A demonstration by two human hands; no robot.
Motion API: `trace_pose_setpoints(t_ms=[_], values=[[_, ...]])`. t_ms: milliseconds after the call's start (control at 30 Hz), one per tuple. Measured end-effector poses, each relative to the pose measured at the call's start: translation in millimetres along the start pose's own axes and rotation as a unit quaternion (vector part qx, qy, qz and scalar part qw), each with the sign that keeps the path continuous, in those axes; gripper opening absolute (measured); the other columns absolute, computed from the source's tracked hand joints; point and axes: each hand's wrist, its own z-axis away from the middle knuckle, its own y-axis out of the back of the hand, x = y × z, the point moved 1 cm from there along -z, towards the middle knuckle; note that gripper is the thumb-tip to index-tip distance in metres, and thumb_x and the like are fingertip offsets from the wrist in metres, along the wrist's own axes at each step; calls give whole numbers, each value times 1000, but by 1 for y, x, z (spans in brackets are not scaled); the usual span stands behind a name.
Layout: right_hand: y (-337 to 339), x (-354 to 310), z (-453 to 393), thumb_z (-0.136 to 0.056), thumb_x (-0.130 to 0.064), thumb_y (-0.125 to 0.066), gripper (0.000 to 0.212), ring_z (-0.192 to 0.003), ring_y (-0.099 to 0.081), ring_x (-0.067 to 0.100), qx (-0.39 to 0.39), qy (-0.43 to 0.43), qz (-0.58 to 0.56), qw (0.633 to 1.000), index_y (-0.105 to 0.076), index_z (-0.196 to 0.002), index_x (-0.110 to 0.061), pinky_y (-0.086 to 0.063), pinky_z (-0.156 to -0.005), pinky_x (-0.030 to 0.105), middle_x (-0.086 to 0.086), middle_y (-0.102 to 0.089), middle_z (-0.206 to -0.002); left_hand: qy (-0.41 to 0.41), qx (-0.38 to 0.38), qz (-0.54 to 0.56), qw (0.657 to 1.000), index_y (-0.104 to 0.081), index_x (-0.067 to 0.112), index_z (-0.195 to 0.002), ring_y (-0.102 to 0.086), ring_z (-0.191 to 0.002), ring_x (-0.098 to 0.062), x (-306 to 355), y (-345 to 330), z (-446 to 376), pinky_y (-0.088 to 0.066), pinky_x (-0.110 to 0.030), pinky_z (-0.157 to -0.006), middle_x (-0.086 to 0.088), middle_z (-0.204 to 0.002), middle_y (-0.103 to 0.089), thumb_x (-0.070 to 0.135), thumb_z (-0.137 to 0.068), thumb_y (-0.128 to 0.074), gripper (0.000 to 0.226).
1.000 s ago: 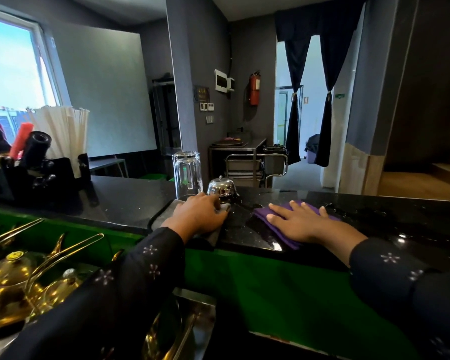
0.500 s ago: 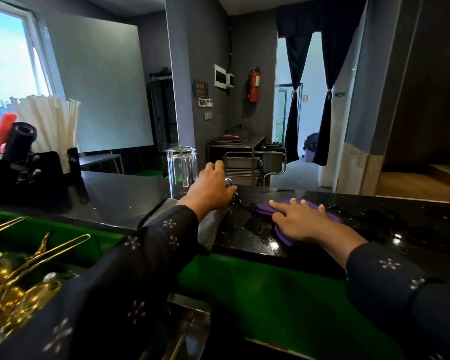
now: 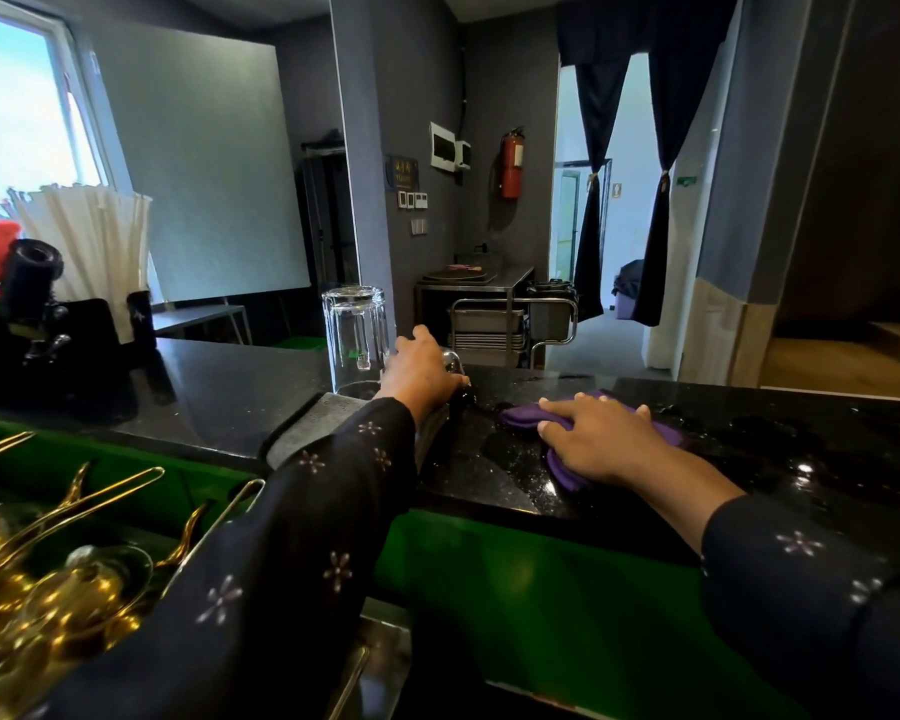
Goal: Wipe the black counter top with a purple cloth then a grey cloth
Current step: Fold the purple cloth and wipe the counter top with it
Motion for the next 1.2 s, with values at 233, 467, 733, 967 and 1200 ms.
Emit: trace_pose_setpoints(t_ms=[233, 467, 733, 967, 1200], values=[[0, 2, -2, -100, -34, -36, 30, -121, -50, 29, 66, -11, -93, 993, -61, -115, -25, -16, -114, 57, 6, -62, -117, 0, -15, 25, 1000, -49, 3, -120, -48, -114, -31, 8, 6, 0, -44, -41, -99, -19, -132, -40, 35, -73, -79, 64], [7, 5, -23, -98, -23, -39, 40, -80, -49, 30, 156, -56, -240, 957, -46, -60, -16, -30, -81, 41, 4, -48, -64, -29, -2, 29, 999, -53, 8, -97, -50, -86, -21, 9, 15, -4, -46, -32, -75, -14, -112, -54, 39, -69, -81, 50], [2, -14, -71, -99, -26, -36, 35, -88, -49, 28, 146, -70, -288, 944, -49, -67, -20, -29, -81, 42, 6, -52, -75, -67, 12, 43, 997, -52, 10, -86, -57, -82, -21, 20, 37, -17, -49, -31, -70, -10, -98, -59, 37, -71, -80, 42], [-8, -42, -98, -99, -28, -33, 33, -110, -52, 33, 37, -12, -212, 976, -56, -78, -18, -31, -106, 53, 13, -59, -103, -91, 39, 38, 994, -48, 11, -87, -57, -88, -24, 32, 58, -24, -50, -32, -73, -10, -107, -56, 39, -70, -81, 47], [-12, -64, -90, -104, -43, -11, 49, -149, -1, 24, -112, 79, -6, 991, -14, -152, -37, 4, -113, 61, -1, -4, -163, -91, 32, 42, 994, -50, 11, -87, -57, -87, -22, 29, 55, -26, -50, -32, -71, -8, -100, -56, 40, -69, -81, 47]])
